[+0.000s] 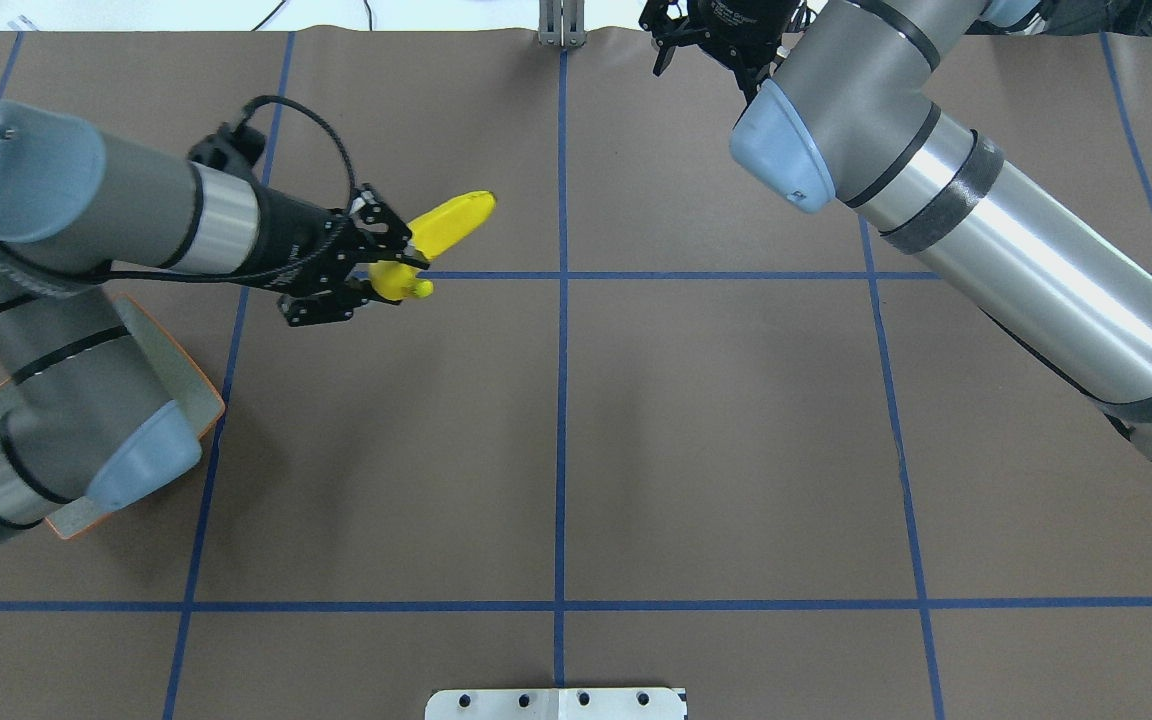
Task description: Transfer all bananas from basket to plate
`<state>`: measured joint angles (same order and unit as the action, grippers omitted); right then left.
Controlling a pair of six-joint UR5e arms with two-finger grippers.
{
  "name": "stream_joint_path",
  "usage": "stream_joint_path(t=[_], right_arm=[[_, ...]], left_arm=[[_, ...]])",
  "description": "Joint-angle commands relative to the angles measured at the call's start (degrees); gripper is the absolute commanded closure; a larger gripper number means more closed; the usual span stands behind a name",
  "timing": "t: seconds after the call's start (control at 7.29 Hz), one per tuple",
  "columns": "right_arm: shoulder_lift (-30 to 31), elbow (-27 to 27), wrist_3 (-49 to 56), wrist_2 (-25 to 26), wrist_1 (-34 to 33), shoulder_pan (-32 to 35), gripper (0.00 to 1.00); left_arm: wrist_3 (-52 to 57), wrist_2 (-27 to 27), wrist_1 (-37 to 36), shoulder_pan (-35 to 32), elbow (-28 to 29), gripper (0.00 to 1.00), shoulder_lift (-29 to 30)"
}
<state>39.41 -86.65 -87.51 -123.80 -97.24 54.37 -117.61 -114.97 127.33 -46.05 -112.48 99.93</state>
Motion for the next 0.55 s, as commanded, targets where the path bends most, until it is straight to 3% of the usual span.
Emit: stream_joint_path(t=[0.0,0.27,0.41], right_arm=[[2.3,0.1,0.1,0.3,3.7,0.0,0.00],[3.3,0.2,0.1,0.3,4.9,-0.1,0.00],[3.5,0.1,0.0,0.3,5.0,-0.2,0.00]], left_arm=[[-6.3,7.0,-0.2,-0.5,-2.8,1.00,-8.9],[-9.5,12.5,-0.2,0.2,-2.9,1.00,-13.6],[-11.8,12.8,-0.3,0.2,-2.8,1.00,-15.3]])
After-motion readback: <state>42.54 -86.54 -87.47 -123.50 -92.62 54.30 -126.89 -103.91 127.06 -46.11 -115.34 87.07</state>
